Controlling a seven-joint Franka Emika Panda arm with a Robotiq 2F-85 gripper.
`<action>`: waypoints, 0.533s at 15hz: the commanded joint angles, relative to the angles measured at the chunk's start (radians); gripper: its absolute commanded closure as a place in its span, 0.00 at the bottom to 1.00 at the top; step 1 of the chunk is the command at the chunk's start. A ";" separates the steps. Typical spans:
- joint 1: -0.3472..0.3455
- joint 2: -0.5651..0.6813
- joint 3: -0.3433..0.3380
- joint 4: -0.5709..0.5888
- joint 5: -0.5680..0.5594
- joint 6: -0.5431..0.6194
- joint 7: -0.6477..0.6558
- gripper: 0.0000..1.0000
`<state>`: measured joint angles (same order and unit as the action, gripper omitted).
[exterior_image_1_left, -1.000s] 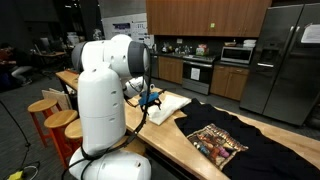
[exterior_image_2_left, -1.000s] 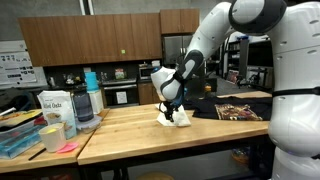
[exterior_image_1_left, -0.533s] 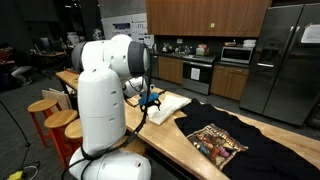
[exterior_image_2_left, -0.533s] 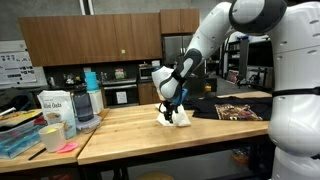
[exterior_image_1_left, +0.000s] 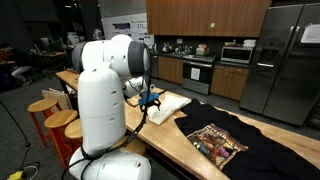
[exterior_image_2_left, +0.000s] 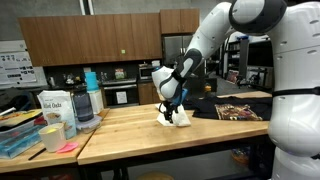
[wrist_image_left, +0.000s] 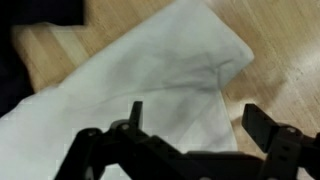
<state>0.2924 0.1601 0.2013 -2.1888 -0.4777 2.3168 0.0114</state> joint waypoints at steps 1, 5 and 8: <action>-0.009 -0.003 0.008 -0.006 0.012 0.020 -0.024 0.00; -0.014 0.002 0.013 -0.004 0.041 0.043 -0.060 0.00; -0.016 0.008 0.011 0.005 0.053 0.031 -0.063 0.00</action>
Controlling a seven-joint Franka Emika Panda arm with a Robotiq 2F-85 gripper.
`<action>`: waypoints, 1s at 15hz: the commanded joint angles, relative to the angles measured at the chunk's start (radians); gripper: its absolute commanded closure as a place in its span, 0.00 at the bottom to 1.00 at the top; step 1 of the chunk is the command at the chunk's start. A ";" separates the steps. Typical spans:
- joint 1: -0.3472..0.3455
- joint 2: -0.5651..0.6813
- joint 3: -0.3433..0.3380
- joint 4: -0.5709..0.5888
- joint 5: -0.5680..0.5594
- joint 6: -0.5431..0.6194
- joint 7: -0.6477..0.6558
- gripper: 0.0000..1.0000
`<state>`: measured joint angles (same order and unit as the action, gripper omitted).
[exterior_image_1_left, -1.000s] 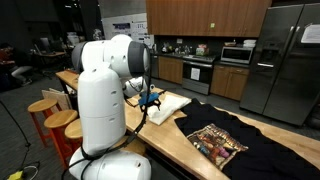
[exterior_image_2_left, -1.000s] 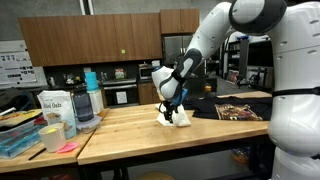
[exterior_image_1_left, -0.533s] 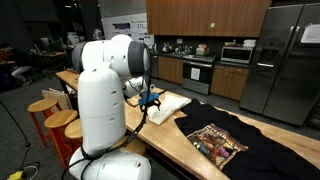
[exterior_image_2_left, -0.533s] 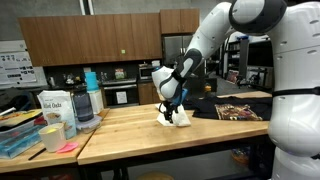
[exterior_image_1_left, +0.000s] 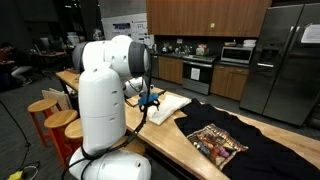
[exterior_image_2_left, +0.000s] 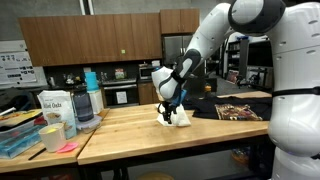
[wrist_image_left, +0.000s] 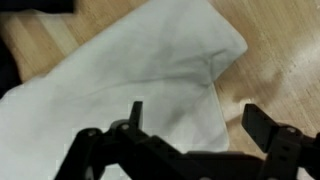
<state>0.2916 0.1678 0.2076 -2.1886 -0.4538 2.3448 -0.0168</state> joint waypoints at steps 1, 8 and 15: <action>-0.017 0.002 0.005 0.006 0.039 0.002 -0.041 0.00; -0.048 0.031 0.013 0.032 0.193 0.008 -0.209 0.00; -0.073 0.083 0.016 0.082 0.262 -0.010 -0.343 0.00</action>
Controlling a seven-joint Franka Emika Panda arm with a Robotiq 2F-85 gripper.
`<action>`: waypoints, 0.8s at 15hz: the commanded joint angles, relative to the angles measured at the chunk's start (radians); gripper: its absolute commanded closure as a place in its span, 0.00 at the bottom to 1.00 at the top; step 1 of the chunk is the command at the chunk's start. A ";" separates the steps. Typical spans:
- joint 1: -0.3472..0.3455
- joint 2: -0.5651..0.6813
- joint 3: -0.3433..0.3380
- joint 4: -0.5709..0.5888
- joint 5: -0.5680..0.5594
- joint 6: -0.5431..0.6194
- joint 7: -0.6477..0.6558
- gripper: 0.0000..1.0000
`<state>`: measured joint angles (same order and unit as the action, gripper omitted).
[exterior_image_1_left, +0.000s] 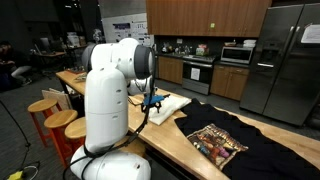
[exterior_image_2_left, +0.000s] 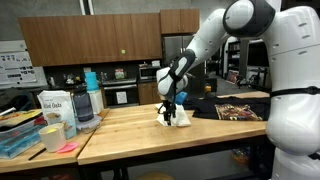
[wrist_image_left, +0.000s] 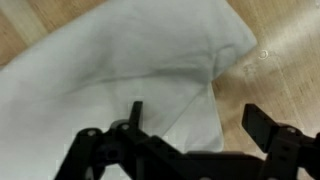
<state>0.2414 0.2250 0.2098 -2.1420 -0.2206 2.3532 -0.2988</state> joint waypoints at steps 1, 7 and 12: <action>-0.023 0.031 0.015 0.039 0.033 -0.025 -0.067 0.00; -0.025 0.076 0.016 0.083 0.028 -0.057 -0.094 0.00; -0.021 0.094 0.014 0.106 0.017 -0.090 -0.085 0.00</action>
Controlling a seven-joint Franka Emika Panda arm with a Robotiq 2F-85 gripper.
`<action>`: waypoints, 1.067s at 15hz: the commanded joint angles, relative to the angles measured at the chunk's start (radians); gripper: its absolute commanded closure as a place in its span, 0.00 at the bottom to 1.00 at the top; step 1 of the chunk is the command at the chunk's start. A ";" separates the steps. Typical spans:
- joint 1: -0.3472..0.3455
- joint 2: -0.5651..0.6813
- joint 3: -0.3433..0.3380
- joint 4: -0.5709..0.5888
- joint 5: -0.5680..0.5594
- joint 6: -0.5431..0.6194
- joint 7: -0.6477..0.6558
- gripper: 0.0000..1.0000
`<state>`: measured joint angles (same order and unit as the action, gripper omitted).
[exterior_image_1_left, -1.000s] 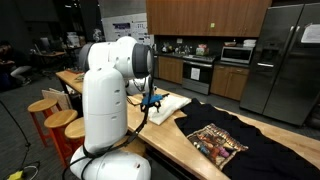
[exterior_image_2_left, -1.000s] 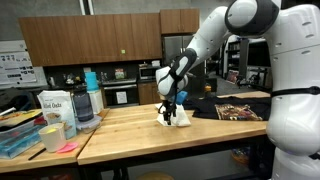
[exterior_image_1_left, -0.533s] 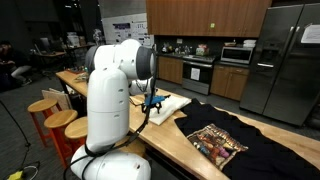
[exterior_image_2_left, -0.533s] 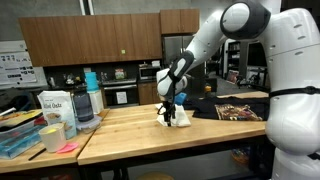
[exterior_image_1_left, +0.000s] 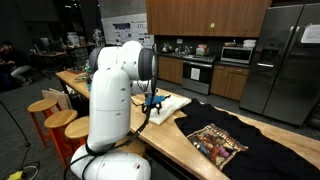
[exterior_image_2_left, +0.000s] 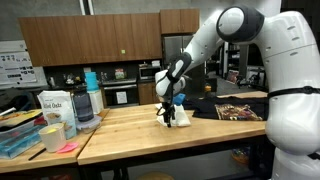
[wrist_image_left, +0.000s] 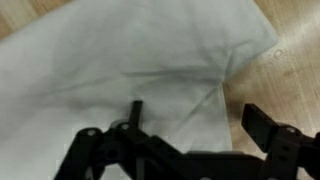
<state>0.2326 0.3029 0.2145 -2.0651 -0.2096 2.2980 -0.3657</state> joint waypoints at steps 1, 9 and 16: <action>-0.010 0.019 0.008 0.033 0.003 -0.042 -0.016 0.00; -0.003 0.045 0.006 0.099 -0.010 -0.123 -0.009 0.69; -0.014 0.051 0.032 0.126 0.037 -0.159 -0.069 1.00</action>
<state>0.2347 0.3400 0.2208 -1.9518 -0.2117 2.1515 -0.3702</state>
